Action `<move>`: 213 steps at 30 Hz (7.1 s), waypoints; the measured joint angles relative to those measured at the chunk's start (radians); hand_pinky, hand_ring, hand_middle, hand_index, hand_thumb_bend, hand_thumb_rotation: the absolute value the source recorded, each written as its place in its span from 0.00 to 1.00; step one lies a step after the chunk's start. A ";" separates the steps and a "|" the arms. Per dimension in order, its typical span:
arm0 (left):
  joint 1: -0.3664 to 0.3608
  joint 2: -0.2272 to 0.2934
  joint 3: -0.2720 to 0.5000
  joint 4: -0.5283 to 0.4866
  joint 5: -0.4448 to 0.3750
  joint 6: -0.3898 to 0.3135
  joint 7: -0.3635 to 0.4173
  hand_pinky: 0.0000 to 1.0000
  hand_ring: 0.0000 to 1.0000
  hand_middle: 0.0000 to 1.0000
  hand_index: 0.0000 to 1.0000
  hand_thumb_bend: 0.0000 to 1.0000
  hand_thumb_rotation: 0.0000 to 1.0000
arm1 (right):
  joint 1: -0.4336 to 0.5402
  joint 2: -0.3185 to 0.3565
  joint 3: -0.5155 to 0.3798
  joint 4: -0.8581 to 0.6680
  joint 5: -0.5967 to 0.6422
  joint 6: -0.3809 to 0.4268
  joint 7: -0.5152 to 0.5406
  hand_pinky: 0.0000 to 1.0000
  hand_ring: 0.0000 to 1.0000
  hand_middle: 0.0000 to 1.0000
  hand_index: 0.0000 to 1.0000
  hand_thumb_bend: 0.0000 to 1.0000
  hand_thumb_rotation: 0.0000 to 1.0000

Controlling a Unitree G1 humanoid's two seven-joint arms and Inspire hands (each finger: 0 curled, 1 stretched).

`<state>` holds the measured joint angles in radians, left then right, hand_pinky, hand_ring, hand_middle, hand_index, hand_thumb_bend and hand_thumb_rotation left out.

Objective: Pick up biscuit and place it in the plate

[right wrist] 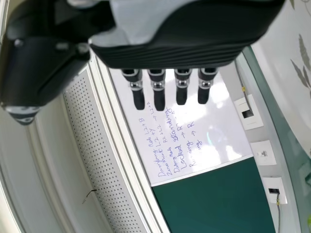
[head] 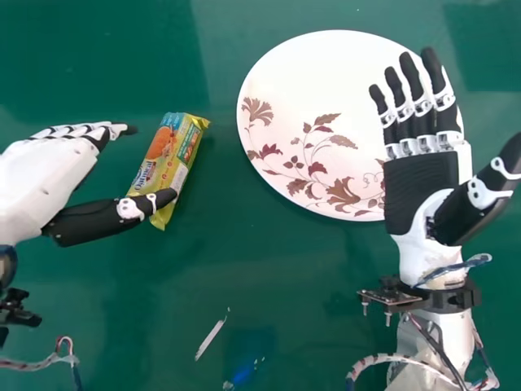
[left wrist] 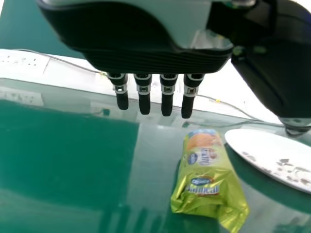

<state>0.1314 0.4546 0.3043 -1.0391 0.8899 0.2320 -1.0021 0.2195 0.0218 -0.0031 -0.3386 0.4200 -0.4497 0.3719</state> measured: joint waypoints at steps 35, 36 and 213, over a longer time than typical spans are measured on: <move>-0.124 -0.422 -0.224 0.080 0.561 -0.034 -0.084 1.00 1.00 1.00 1.00 1.00 1.00 | 0.062 0.018 0.048 -0.045 -0.120 -0.002 -0.109 0.66 1.00 1.00 1.00 1.00 0.61; -0.117 -0.428 -0.224 0.086 0.562 -0.034 -0.082 1.00 1.00 1.00 1.00 1.00 1.00 | 0.063 0.017 0.048 -0.047 -0.120 -0.002 -0.110 0.65 1.00 1.00 1.00 1.00 0.61; -0.263 -0.148 -0.130 0.170 0.224 0.160 -0.071 0.30 0.44 0.47 0.50 0.51 0.00 | 0.009 0.031 -0.024 -0.117 -0.109 -0.100 -0.324 0.61 0.74 0.78 0.78 0.88 0.54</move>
<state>-0.1312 0.3071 0.1745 -0.8687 1.1136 0.3920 -1.0728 0.2283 0.0532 -0.0276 -0.4561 0.3108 -0.5496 0.0475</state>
